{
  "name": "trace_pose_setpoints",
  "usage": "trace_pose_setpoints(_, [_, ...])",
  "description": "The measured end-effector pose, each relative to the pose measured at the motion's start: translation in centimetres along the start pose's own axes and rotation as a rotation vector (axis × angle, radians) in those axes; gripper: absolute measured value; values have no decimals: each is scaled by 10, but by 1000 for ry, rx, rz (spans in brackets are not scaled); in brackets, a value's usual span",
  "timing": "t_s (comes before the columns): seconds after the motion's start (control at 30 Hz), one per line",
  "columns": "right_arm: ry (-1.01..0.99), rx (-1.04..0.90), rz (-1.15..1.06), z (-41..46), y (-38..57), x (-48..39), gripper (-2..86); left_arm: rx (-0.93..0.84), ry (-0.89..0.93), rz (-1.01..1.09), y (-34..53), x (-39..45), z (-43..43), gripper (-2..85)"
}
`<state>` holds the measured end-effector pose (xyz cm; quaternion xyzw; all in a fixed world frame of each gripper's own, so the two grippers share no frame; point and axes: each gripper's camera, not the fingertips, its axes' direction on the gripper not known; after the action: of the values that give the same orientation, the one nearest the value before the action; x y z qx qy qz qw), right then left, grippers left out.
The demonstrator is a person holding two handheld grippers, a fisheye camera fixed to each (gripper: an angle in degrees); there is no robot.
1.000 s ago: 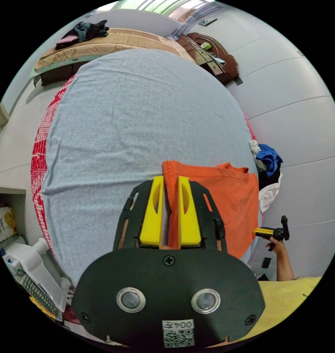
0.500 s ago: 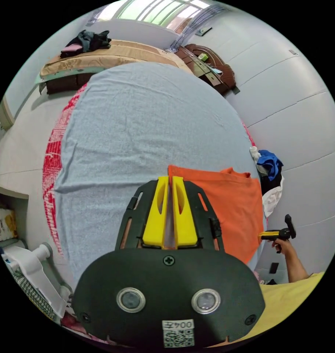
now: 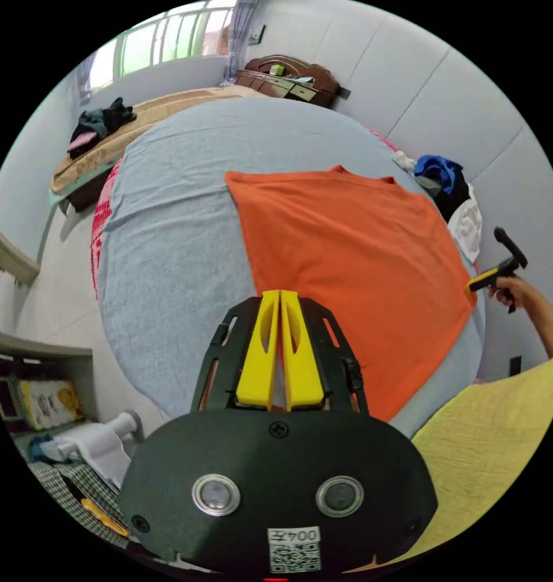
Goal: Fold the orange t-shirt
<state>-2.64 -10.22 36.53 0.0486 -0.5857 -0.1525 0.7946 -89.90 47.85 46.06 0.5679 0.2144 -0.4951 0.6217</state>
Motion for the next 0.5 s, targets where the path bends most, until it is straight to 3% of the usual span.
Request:
trace_pose_setpoints(0.2, [7,22,2,-15,16,-2,66,21,135,90,31,35,-23,2])
trace_pose_setpoints(0.33, [-20,72,23,-26,36,5,65,-129,83,156,80,69,18,2])
trace_pose_setpoints(0.4, [-27,100,26,-31,47,8,64,-70,99,104,102,63,29,2])
trace_pose_setpoints(0.5, [-59,151,18,-39,67,15,62,-140,57,106,98,68,38,2])
